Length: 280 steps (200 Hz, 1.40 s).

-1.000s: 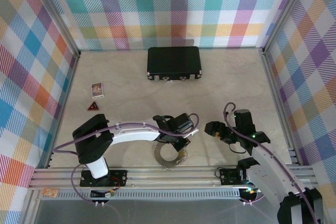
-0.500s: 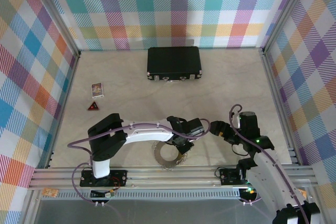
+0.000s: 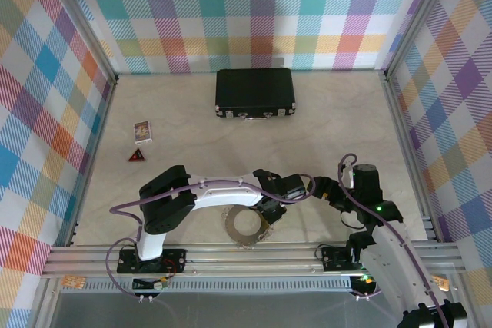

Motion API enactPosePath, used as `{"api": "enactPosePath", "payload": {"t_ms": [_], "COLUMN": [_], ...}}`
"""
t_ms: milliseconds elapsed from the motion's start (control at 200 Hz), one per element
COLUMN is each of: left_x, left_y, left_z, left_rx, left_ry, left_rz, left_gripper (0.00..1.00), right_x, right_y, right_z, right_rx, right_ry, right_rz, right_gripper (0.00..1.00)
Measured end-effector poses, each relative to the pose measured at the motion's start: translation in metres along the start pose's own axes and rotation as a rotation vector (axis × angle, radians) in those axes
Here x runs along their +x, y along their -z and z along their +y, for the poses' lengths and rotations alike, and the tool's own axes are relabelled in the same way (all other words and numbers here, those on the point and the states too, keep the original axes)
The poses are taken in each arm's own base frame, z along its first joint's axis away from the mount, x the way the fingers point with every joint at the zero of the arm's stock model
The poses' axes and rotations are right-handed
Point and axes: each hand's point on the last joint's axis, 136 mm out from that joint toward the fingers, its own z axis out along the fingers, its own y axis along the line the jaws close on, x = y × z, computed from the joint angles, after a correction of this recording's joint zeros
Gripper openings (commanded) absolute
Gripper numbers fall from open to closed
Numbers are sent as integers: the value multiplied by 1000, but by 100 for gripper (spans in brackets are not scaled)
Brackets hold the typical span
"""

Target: Put the keys on the keyring

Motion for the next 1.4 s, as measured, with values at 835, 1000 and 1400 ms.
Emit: {"api": "enactPosePath", "payload": {"t_ms": [835,1000,1400], "left_x": [4,3,-3], "left_y": [-11,-11,-5], "left_z": [10,10,12], "left_rx": [-76,-87,-106], "left_ry": [-27,-34,-43], "left_rz": [41,38,12], "left_gripper": [19,15,0], "right_x": [-2,-4,-5], "right_y": [3,5,10], "right_z": [1,3,6], "right_rx": [-8,-15,-35], "right_ry": [6,11,29], "right_rz": [-21,-37,-63], "right_gripper": [82,82,81]}}
